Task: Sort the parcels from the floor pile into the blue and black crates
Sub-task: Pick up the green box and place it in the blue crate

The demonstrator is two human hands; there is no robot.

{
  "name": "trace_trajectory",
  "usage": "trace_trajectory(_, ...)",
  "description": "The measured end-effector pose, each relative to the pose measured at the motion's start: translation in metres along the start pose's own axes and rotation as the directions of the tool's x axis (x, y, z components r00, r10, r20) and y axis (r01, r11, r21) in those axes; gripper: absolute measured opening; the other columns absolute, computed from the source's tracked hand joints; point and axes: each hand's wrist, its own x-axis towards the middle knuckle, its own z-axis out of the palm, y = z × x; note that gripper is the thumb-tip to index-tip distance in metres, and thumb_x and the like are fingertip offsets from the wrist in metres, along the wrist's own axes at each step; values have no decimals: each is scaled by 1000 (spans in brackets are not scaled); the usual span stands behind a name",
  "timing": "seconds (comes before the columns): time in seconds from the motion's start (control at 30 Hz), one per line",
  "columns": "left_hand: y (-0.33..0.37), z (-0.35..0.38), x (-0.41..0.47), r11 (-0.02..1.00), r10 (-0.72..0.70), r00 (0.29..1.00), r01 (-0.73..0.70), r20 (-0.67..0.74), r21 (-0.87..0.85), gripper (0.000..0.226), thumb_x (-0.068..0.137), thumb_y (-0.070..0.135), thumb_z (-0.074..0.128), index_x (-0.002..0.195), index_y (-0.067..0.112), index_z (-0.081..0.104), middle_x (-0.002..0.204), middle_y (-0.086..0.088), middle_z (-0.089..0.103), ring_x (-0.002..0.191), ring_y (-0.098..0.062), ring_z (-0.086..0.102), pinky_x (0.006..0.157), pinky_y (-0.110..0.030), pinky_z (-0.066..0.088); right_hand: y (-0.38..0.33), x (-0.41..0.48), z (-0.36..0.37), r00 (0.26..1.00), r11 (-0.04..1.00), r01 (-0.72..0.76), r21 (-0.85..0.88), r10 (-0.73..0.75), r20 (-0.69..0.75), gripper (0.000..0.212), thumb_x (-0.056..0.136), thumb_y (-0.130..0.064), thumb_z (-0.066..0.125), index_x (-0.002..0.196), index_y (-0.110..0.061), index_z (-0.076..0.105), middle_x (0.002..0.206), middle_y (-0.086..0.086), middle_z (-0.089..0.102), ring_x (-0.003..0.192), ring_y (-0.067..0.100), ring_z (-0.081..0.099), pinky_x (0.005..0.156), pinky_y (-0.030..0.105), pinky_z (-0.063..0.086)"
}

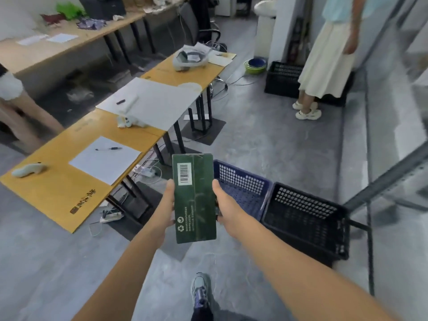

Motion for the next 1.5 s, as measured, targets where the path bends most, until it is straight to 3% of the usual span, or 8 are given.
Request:
trace_trajectory(0.17,28,-21,69,998,-6,995,-1,100,68,45,95,78,13,106,59,53,114,23,60,117,-12,54,101,-41,36,-22,47,10,992,995,21,98,-8,-124,68,88,-85,48,129,-35,71,126,-10,74,120,16,67,116,49,44)
trace_trajectory(0.33,52,-33,127,993,-30,981,8,192,115,49,101,70,14,116,48,55,108,20,62,97,-2,57,85,-31,40,-35,85,13,983,982,5,189,30,-182,62,99,-75,41,128,-30,72,74,-14,74,57,1,62,115,47,46)
trace_trajectory(0.5,66,-30,173,988,-63,961,21,269,154,51,102,69,17,119,45,58,104,21,65,93,5,60,72,-24,43,-53,113,6,968,966,-9,258,73,-242,53,99,-73,43,119,-35,75,109,-13,79,104,12,72,100,43,55)
trace_trajectory(0.73,84,-5,253,974,-113,947,46,299,223,57,105,64,23,135,31,58,116,8,69,101,-3,62,76,-31,44,-75,171,-32,952,960,-20,278,104,-289,56,95,-77,47,129,-39,70,135,-8,68,120,16,64,110,52,48)
trace_trajectory(0.97,112,46,345,955,-190,927,99,323,279,47,109,56,18,121,38,60,101,21,66,69,17,65,64,-16,43,-100,252,-90,938,929,-64,364,181,-296,59,92,-79,50,130,-38,68,138,-7,65,127,17,59,113,56,46)
trace_trajectory(1.13,102,87,421,946,-252,934,183,252,269,60,99,71,36,131,29,65,121,2,73,99,-7,73,75,-24,51,-116,306,-127,918,907,-118,405,255,-304,43,103,-64,44,110,-33,73,112,-9,74,109,16,68,104,49,52)
trace_trajectory(1.3,82,114,477,886,-396,903,329,165,326,80,92,81,40,158,37,31,169,0,12,154,-23,23,125,-52,20,-116,356,-153,895,888,-178,423,325,-306,39,105,-61,44,105,-33,71,102,-14,72,99,7,66,99,42,52)
trace_trajectory(1.5,50,128,552,860,-460,870,388,177,330,83,91,81,39,161,40,22,171,6,2,158,-18,7,126,-55,11,-89,433,-174,865,865,-253,433,403,-300,40,107,-58,44,132,-33,63,127,-13,61,96,-1,58,94,40,47)
